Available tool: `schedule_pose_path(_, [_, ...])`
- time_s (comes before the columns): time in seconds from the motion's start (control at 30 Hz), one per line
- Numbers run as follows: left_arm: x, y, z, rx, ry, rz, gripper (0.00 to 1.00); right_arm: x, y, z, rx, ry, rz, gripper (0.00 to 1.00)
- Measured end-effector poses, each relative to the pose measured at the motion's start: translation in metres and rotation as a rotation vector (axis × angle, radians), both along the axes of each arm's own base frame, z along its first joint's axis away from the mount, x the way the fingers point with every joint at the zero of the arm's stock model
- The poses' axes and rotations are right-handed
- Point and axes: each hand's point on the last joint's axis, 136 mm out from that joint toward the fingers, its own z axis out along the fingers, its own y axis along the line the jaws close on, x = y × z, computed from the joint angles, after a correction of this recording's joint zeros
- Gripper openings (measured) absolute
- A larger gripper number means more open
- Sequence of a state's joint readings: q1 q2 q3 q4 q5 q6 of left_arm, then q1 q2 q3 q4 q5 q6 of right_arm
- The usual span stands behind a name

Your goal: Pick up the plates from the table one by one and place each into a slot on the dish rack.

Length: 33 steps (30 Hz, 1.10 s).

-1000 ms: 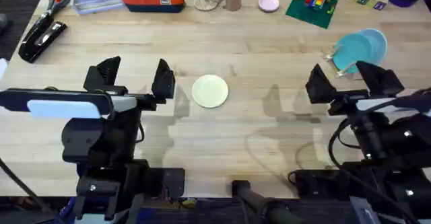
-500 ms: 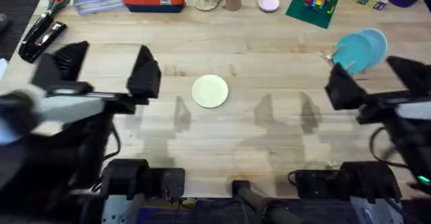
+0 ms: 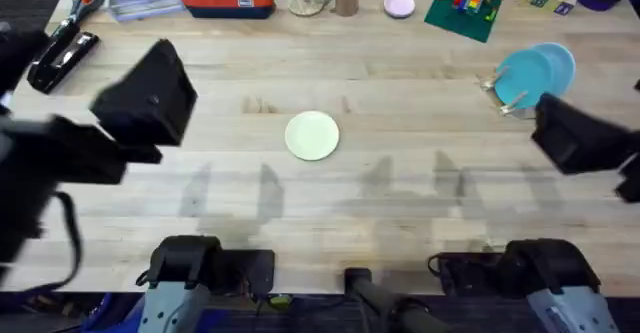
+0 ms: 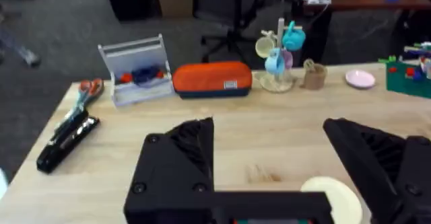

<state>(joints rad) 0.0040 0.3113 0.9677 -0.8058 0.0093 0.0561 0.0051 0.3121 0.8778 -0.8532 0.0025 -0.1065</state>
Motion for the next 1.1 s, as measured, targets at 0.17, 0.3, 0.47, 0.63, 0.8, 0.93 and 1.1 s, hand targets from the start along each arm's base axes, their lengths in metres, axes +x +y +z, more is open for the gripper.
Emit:
schedule_pose_path(0.17, [0.006, 0.0, 0.015, -0.01, 0.116, 0.002, 0.992, 0.009, 0.0, 0.022, -0.025, 0.104, 0.012, 0.992])
schedule_pose_path(0.3, [0.017, 0.0, 0.021, -0.012, 0.214, 0.003, 0.992, 0.022, 0.0, 0.028, -0.034, 0.213, 0.018, 0.992])
schedule_pose_path(0.47, [0.033, -0.003, 0.025, -0.019, 0.324, -0.013, 0.992, 0.041, 0.0, 0.026, -0.04, 0.372, 0.024, 0.992])
schedule_pose_path(0.63, [0.048, -0.008, 0.028, -0.044, 0.416, -0.036, 0.992, 0.064, 0.0, 0.03, -0.042, 0.446, 0.028, 0.992])
schedule_pose_path(0.8, [0.058, -0.013, 0.018, -0.065, 0.54, -0.055, 0.991, 0.08, 0.0, 0.03, -0.042, 0.479, 0.028, 0.992])
schedule_pose_path(0.93, [0.065, -0.017, 0.005, -0.08, 0.65, -0.073, 0.991, 0.083, 0.0, 0.026, -0.042, 0.5, 0.029, 0.992])
schedule_pose_path(1.1, [0.074, -0.018, -0.014, -0.092, 0.763, -0.078, 0.994, 0.083, 0.0, 0.026, -0.044, 0.5, 0.031, 0.993])
